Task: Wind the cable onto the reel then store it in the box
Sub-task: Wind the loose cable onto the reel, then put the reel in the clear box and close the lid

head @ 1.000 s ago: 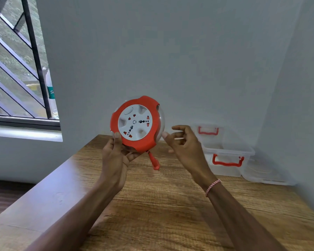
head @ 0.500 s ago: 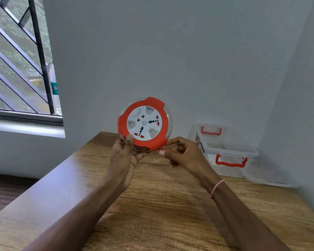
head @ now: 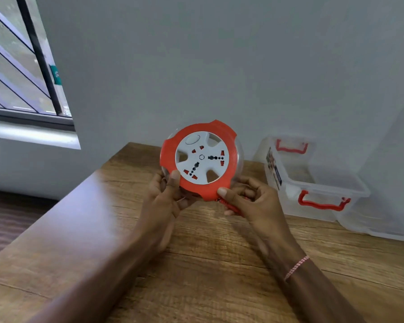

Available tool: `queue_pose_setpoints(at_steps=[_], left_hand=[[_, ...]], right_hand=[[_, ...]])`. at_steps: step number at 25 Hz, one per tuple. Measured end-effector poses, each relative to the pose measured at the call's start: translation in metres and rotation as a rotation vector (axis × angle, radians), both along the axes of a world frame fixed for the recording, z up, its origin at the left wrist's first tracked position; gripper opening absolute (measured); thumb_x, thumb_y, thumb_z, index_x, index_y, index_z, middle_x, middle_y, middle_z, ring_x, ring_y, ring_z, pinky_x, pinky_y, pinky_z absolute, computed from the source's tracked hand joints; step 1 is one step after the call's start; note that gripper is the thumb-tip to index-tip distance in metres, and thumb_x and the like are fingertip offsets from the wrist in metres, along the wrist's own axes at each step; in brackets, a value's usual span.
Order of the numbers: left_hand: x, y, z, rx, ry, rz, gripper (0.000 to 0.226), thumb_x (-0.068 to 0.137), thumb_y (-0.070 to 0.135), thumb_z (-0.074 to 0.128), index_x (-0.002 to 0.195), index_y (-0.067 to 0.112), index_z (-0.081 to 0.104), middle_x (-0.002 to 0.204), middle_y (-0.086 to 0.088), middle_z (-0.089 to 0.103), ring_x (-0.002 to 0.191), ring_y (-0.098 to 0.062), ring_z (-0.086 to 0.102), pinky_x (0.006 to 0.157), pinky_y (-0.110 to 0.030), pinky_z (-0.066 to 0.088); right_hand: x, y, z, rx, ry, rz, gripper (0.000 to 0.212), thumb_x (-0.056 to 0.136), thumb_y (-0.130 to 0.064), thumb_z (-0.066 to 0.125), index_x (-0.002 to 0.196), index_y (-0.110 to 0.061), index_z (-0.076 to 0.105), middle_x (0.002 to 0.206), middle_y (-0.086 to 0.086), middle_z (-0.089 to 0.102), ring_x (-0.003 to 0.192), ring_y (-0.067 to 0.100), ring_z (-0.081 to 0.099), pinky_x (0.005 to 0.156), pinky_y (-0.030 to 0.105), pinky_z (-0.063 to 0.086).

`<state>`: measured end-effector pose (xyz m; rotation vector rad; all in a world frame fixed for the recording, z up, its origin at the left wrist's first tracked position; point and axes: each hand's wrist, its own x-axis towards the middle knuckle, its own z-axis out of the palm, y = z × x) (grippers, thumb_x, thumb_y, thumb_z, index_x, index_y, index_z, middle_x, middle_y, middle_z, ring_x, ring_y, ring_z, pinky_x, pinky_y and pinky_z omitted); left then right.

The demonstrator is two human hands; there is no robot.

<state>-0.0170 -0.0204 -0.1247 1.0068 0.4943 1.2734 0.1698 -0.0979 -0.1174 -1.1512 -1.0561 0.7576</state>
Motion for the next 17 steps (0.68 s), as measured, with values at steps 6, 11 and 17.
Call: queue_pose_setpoints(at_steps=[6, 11, 17], left_hand=[[0.000, -0.005, 0.011, -0.080, 0.126, 0.010, 0.033, 0.102, 0.038, 0.054, 0.132, 0.029, 0.060, 0.129, -0.003, 0.074, 0.112, -0.025, 0.075, 0.079, -0.039, 0.066], [0.017, -0.015, 0.054, -0.357, 0.149, 0.021, 0.027, 0.104, 0.032, 0.053, 0.128, 0.022, 0.063, 0.125, -0.004, 0.076, 0.098, -0.018, 0.078, 0.069, -0.030, 0.064], [0.032, -0.030, 0.120, -0.599, 0.169, -0.023, 0.021, 0.110, 0.022, 0.049, 0.125, 0.020, 0.064, 0.128, -0.008, 0.074, 0.104, -0.023, 0.078, 0.076, -0.039, 0.065]], right_hand=[[-0.009, -0.006, 0.011, -0.091, -0.074, -0.073, 0.042, 0.076, -0.033, 0.092, 0.112, -0.021, 0.077, 0.086, -0.004, 0.080, 0.078, 0.013, 0.079, 0.059, 0.029, 0.063], [0.007, -0.023, 0.056, -0.369, 0.102, -0.175, 0.030, 0.092, -0.055, 0.073, 0.104, -0.029, 0.081, 0.100, -0.001, 0.083, 0.097, 0.017, 0.080, 0.086, 0.040, 0.064], [0.043, -0.035, 0.101, -0.640, 0.513, -0.920, 0.049, 0.093, -0.044, 0.078, 0.118, -0.009, 0.053, 0.100, 0.017, 0.075, 0.071, 0.027, 0.079, 0.065, 0.043, 0.068]])
